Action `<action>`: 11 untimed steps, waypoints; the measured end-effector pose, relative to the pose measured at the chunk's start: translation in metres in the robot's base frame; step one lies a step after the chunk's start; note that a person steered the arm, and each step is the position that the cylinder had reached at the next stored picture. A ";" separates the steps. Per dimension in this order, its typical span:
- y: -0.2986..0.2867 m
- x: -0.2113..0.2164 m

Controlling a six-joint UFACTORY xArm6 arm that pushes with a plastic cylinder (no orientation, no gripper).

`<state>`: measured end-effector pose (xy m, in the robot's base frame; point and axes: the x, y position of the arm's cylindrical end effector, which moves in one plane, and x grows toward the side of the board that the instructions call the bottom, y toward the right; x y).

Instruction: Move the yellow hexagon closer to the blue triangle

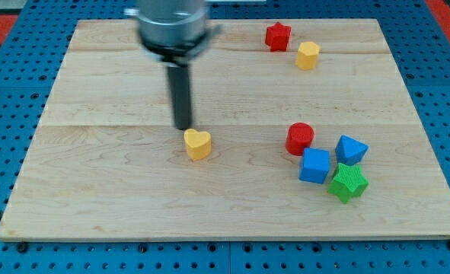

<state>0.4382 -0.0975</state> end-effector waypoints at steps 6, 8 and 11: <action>0.081 -0.221; 0.191 -0.240; 0.215 -0.112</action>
<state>0.3259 0.1171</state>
